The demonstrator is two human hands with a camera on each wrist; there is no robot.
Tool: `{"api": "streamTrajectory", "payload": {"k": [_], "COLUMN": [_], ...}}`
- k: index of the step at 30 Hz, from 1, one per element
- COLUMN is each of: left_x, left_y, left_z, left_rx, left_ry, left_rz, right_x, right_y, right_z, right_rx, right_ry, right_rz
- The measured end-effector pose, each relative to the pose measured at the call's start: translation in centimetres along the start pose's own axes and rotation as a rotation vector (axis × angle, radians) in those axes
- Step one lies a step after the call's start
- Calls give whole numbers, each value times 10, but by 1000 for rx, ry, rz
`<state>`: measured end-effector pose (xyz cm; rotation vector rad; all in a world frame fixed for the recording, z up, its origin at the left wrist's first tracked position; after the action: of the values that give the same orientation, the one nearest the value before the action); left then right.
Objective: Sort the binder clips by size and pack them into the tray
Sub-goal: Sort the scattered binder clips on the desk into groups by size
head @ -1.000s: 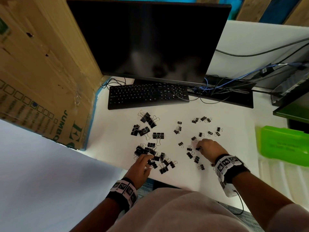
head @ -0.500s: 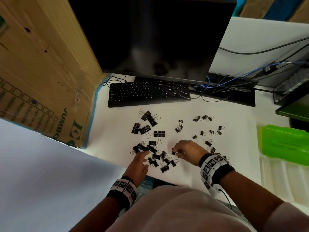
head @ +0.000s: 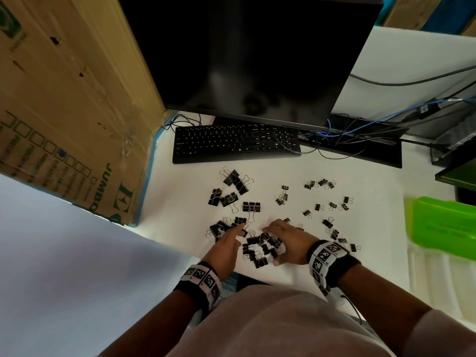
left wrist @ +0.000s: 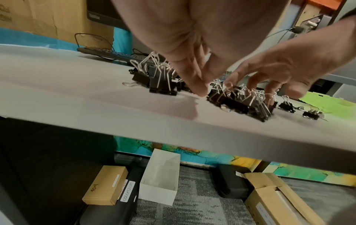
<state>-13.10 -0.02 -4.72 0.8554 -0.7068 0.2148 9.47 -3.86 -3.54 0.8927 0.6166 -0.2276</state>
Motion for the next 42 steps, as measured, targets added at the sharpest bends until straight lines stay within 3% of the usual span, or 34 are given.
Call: {"api": "streamTrajectory", "payload": {"k": [3,5,9,15,22,25,28,31,42], "left_x": [10,11,0,-13,-34,-25,-4,16,-10], "left_y": [11,16,18,30,53,54,41,24,52], "left_z": [-6,-15,-32,-39,-44,-34,-31,-36,-35], "left_rx": [160,244,194,204,261,305,221,110,287], "left_ry": [-73,-226,-303,-239,-185,-240,-306,-272,-223], "left_rz": [-138,-365,-596,-487,-482,-508,-512,-587,-623], "right_x": [-3,-5,-10,-11,-8,-3,-3,-5,1], "right_y": [-2,-1,2,-2,2,4,5,4,0], "right_z": [-2,-3,-6,-4,-5,-3,-3,-6,-5], "right_rx": [-32,-54,-73,-25,-9,-9,1,7,48], "right_ry": [6,17,29,47,19,15,43,62,-13], "right_rz": [51,91,119,130,-15,-24,-2,11,-190]}}
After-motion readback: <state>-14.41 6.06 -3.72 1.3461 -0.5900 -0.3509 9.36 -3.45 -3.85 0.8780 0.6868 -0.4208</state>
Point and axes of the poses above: each hand's wrist, its own z-axis away from the middle knuckle, its own y-axis out of the back of the hand, x = y × z, the point moved 1 cm from there along -z, towards the middle knuckle, and after that the axes turned 9 degrees about y, right-handed, at the moved point
